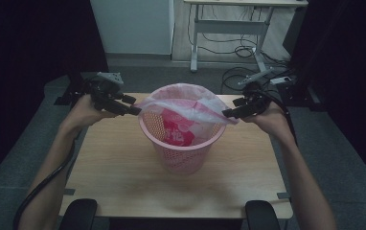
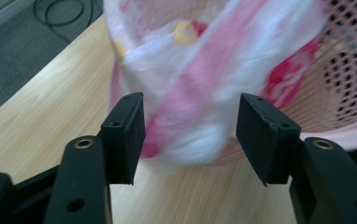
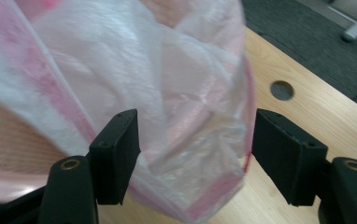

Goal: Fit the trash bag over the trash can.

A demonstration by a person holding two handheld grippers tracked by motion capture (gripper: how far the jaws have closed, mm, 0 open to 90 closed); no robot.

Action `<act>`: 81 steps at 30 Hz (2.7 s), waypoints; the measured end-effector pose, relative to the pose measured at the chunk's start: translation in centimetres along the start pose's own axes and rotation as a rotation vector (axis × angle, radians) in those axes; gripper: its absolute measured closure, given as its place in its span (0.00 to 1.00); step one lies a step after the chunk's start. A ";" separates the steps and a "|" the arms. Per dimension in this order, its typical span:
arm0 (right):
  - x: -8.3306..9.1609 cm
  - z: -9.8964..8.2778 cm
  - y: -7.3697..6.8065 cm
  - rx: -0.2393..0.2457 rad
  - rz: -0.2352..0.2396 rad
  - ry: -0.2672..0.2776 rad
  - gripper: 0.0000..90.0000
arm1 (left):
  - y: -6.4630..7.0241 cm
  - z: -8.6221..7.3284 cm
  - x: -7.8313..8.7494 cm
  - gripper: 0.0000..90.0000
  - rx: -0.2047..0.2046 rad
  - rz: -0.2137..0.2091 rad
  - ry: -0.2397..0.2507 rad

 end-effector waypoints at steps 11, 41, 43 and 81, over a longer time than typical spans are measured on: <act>1.5 1.2 -1.6 0.077 0.072 0.045 0.32 | 0.1 2.5 -0.9 0.34 -0.056 -0.007 -0.005; 1.6 -3.1 -6.2 0.219 0.145 -0.008 0.93 | 4.4 -3.3 -0.5 0.88 -0.159 -0.009 0.054; 1.6 -3.5 -6.2 0.211 0.125 -0.015 0.93 | 4.6 -3.6 -0.7 0.88 -0.150 -0.022 0.060; -0.5 -6.6 -8.0 0.162 0.024 0.006 0.80 | 6.6 -5.2 -2.9 0.98 -0.217 -0.022 0.000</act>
Point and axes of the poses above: each handheld gripper's, and its own axes: x roughly backward along the jaws, z roughly out of its top, y roughly to its right, the point moved 6 cm from there along -x, roughly forward along the jaws, and after that the axes turned 2 degrees about x, right-handed, at the moved point
